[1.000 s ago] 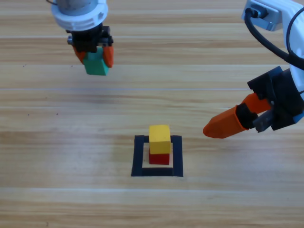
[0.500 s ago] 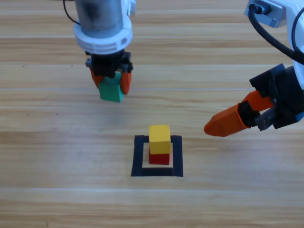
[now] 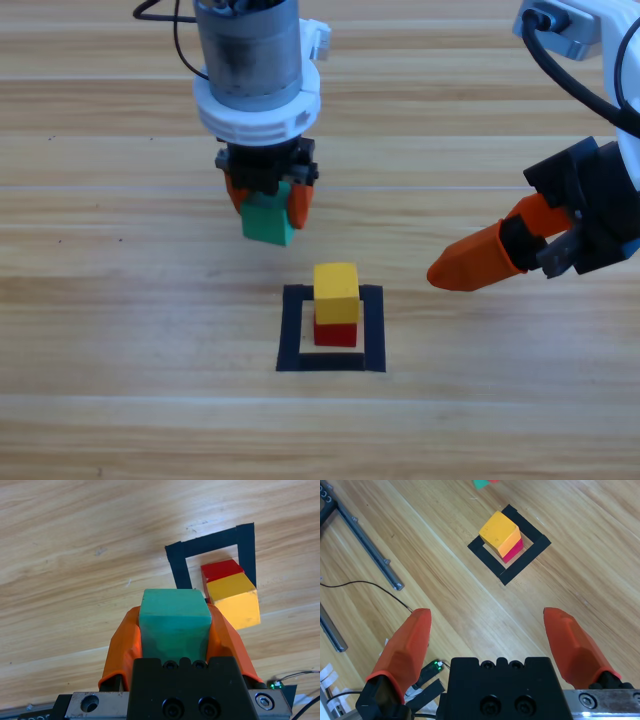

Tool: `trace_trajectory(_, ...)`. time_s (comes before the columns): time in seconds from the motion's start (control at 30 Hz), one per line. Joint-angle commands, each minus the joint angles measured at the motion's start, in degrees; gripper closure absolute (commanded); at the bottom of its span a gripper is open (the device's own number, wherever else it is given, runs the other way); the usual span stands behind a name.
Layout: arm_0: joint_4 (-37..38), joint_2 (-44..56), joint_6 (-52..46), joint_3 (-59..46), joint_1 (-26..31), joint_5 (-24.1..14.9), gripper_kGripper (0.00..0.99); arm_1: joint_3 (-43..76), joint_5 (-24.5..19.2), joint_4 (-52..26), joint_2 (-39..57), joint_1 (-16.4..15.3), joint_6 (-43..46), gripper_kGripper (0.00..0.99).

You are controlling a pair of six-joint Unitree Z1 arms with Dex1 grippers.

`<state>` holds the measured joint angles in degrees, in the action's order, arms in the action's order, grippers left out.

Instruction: Stack the blocks in the rectangular block: red at the bottom, yellow in the middle, green on top

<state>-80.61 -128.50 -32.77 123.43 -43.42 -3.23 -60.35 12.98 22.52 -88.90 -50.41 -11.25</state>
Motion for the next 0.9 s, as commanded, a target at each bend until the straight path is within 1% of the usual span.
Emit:
trace_trajectory(0.03,-0.3,-0.2,-1.7,0.4,-2.6,0.5,0.99,1.8,1.0,-1.2,2.8,1.2,0.2,0.001)
trace_trajectory(0.3,-0.3,0.5,-5.8,0.4,-3.7,0.5,0.99,1.8,1.0,-1.2,2.8,1.2,0.2,0.001)
trace_trajectory(0.63,-0.3,0.4,-15.5,2.3,-6.6,0.3,0.99,1.9,1.1,-1.2,2.8,1.2,0.3,0.001)
trace_trajectory(0.9,-0.3,-0.8,-18.7,3.7,-7.6,-0.1,0.99,1.9,1.2,-1.2,2.8,1.2,0.3,0.001)
